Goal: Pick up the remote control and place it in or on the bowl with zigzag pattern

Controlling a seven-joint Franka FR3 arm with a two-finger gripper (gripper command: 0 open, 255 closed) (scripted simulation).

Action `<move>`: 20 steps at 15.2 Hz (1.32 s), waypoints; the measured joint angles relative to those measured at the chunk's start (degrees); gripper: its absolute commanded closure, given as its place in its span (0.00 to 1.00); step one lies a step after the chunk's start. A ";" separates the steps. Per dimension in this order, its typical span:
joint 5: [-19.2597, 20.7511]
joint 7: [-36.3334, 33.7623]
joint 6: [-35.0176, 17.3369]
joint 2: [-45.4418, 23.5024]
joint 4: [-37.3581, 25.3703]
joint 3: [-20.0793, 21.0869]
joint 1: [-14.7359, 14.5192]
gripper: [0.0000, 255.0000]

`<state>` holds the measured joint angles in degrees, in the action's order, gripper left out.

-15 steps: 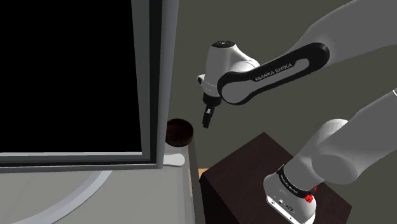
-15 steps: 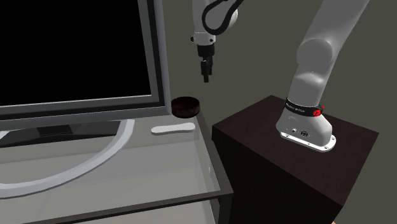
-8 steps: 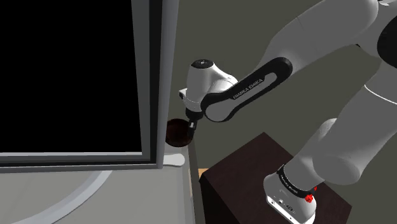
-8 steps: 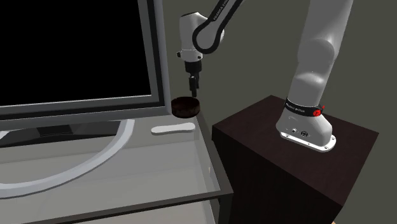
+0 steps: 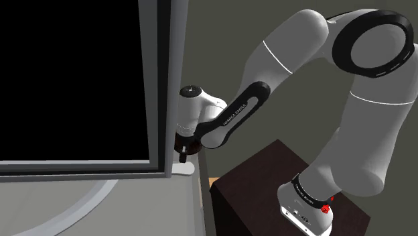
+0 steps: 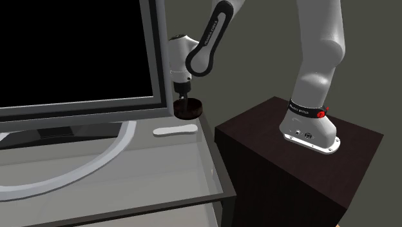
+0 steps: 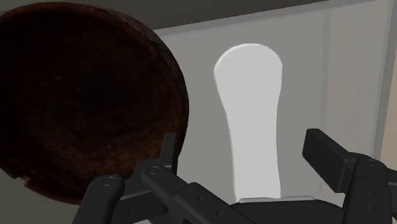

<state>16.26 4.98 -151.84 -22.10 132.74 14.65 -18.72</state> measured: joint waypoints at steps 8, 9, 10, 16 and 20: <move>5.18 -2.03 -4.53 -12.22 -8.38 -1.91 -5.85 0.00; 5.45 -2.14 -4.92 -13.00 -8.79 -2.21 -6.06 0.00; 5.81 -2.49 -5.53 -13.83 -9.04 -2.61 -6.46 0.00; 6.69 -3.14 -7.14 -16.48 -10.17 -3.77 -7.34 0.00; 6.71 -3.16 -7.18 -16.53 -10.20 -3.79 -7.36 0.00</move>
<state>22.96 1.83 -159.02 -38.63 122.55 10.86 -26.08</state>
